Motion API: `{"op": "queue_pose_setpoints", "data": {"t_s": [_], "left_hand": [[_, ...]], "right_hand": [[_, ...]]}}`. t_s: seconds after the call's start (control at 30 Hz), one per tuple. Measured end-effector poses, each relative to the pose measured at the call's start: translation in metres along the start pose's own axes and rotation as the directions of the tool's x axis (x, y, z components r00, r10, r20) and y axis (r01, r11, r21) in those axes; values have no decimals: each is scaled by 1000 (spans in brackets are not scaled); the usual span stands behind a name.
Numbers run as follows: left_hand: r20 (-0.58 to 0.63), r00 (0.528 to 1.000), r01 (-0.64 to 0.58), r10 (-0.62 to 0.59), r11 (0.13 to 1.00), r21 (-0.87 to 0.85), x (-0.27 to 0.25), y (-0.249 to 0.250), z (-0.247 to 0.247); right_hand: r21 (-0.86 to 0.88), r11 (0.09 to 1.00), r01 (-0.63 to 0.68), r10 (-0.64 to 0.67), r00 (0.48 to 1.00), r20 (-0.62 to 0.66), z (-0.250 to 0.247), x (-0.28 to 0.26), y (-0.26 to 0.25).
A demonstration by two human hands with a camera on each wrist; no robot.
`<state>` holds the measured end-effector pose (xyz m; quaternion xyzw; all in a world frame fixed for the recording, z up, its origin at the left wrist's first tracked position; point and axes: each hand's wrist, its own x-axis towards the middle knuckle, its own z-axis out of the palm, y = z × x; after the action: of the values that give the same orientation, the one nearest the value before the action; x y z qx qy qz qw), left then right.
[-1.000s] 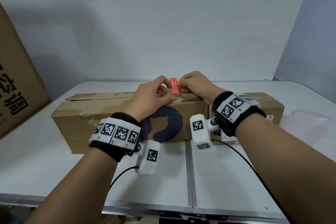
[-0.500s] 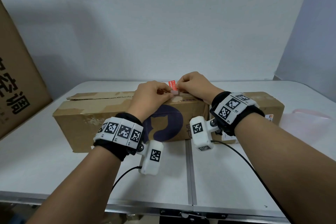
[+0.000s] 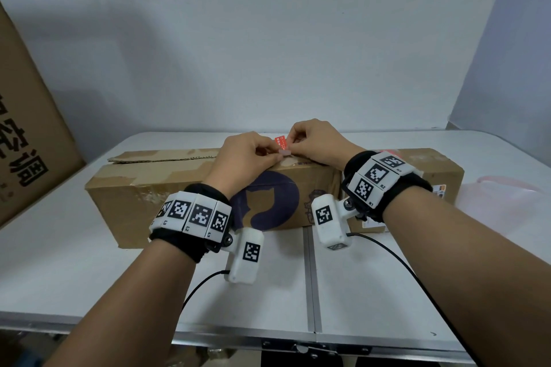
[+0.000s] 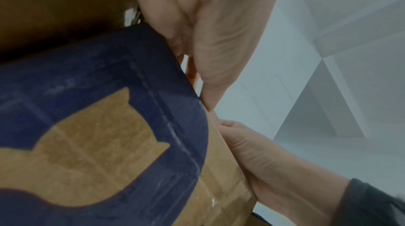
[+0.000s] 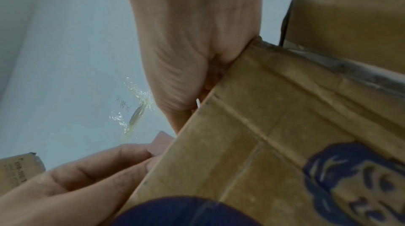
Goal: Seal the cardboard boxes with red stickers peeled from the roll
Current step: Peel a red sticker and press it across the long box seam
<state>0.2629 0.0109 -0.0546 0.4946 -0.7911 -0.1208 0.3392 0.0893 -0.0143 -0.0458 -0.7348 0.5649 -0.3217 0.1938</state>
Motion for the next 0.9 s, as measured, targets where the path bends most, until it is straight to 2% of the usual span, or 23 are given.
{"op": "queue_pose_setpoints", "data": {"t_s": [0.47, 0.73, 0.9], "left_hand": [[98, 995, -17, 15, 1000, 26, 0, 2, -8], [107, 994, -16, 19, 999, -30, 0, -1, -9], [117, 993, -29, 33, 999, -36, -1, -2, -10]], "right_hand": [[-121, 993, -3, 3, 1000, -3, 2, 3, 0], [-145, 984, -103, 109, 993, 34, -1, 9, -3], [-104, 985, -136, 137, 991, 4, 1, 15, -6]]}}
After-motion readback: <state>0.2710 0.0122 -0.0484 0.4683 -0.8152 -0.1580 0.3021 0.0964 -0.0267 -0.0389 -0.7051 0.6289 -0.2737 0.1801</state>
